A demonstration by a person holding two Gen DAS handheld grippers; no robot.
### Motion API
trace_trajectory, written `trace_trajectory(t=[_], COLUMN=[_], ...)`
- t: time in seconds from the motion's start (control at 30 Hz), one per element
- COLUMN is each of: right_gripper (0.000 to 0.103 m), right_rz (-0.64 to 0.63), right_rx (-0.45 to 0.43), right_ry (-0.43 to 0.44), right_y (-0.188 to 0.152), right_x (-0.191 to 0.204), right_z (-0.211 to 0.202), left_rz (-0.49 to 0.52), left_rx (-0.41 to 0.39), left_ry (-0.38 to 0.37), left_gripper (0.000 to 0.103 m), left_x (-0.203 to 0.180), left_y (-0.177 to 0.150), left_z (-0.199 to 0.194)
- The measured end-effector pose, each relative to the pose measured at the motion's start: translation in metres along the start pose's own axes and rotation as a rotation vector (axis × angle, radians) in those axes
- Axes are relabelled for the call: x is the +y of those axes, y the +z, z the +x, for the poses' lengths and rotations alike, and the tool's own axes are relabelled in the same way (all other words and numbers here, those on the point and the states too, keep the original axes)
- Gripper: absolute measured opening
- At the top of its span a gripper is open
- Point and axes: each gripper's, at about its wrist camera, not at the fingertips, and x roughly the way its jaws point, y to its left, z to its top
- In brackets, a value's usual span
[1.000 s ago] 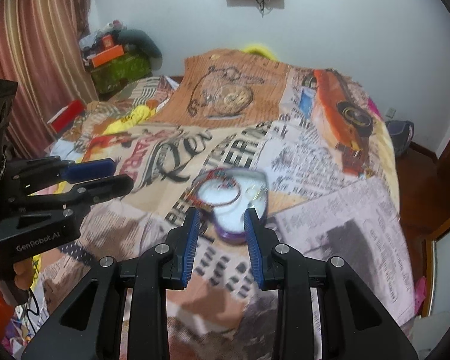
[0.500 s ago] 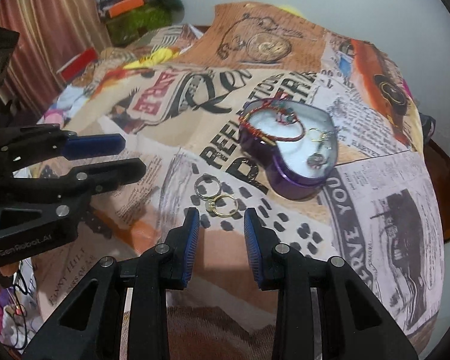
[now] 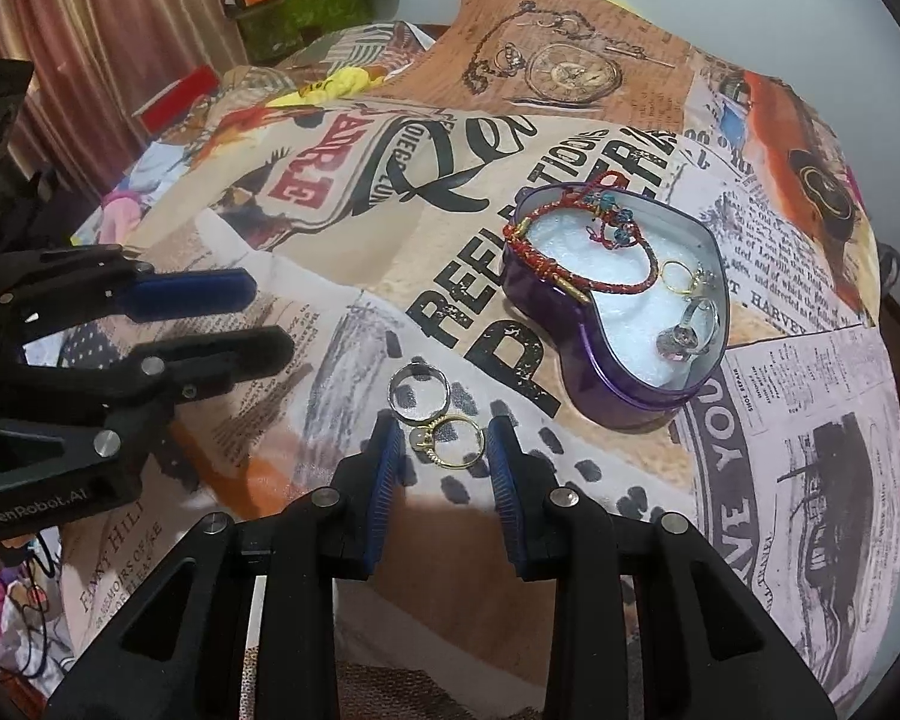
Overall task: Organize jewelry
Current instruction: 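Withdraw both tools from the tin toward the remaining loose rings, then grasp a gold ring with the right tool while the left tool grasps a silver ring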
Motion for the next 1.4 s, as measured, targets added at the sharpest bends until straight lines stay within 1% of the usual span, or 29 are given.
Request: trace_trajectory(t=[0.1,0.33,0.5,0.6,0.8,0.83,0.87,0.9,1.17,1.4], right_gripper=[0.023,0.023,0.023,0.023,0.023,0.024,0.024,0.023,0.023,0.023], right_rz=[0.007,0.056,0.094,0.111,0.138,0.141,0.145,0.151,0.168,0.177], right_rx=[-0.012,-0.059,-0.087,-0.103,-0.134,-0.136,-0.139,-0.141,-0.159,-0.213], right_ry=[0.010,-0.021,-0.039,-0.041,-0.050,-0.051,-0.053,-0.054,-0.063,-0.079], right_y=[0.000,-0.008,-0.016,-0.018,-0.020,-0.020,-0.020,-0.020,-0.020,-0.012], right_x=[-0.003,-0.018,-0.034,-0.042,-0.054,-0.055,-0.056,-0.058,-0.062,-0.065], right_z=[-0.002,-0.015,-0.026,-0.032,-0.042,-0.042,-0.043,-0.043,-0.049,-0.067], left_rz=[0.014,0.075,0.124,0.123,0.124,0.127,0.131,0.139,0.143,0.123], left_rx=[0.001,0.023,0.032,0.033,0.044,0.040,0.035,0.032,0.000,-0.057], left_ry=[-0.009,-0.029,-0.022,-0.028,-0.007,0.001,0.012,0.024,0.021,0.014], left_gripper=[0.034,0.034,0.034,0.034,0.033,0.031,0.024,0.021,0.021,0.021], left_x=[-0.008,-0.031,-0.048,-0.051,-0.051,-0.052,-0.052,-0.054,-0.054,-0.051], left_y=[0.001,0.005,0.009,0.013,0.016,0.015,0.015,0.014,0.014,0.027], left_z=[0.001,0.008,0.020,0.026,0.039,0.040,0.039,0.039,0.024,0.005])
